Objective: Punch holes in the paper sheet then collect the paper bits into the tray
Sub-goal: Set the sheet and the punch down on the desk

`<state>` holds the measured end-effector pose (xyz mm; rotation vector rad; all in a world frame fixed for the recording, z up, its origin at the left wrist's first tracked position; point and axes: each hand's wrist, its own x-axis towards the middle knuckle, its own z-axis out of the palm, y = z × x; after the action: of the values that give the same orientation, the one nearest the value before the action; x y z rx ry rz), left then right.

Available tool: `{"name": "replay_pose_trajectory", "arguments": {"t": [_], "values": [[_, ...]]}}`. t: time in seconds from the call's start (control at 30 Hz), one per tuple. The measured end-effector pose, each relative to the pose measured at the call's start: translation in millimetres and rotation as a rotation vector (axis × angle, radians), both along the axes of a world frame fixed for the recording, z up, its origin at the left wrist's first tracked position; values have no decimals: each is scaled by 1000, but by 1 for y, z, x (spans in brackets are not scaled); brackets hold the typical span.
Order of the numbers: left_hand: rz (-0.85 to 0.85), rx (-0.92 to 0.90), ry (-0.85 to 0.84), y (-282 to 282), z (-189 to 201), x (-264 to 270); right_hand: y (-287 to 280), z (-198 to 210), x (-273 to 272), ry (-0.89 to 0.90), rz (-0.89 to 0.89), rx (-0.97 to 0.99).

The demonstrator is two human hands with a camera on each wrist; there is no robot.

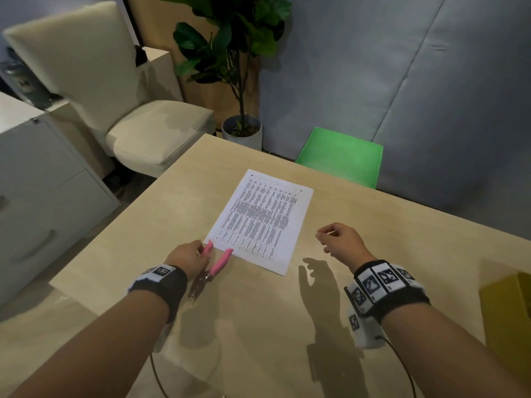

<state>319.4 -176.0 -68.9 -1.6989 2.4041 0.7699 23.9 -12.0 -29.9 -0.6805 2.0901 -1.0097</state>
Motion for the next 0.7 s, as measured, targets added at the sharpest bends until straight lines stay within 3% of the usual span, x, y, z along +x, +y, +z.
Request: {"name": "replay_pose_trajectory", "arguments": {"t": [0.23, 0.37, 0.47, 0.7], "values": [[15, 7, -110, 7, 8, -4, 16, 1, 2, 41, -19, 40], [62, -56, -7, 24, 22, -24, 32, 0, -6, 83, -37, 91], [-100, -164, 57, 40, 32, -59, 54, 1, -18, 117, -69, 137], [-355, -135, 229, 105, 44, -147, 121, -1, -43, 180, -90, 247]]}}
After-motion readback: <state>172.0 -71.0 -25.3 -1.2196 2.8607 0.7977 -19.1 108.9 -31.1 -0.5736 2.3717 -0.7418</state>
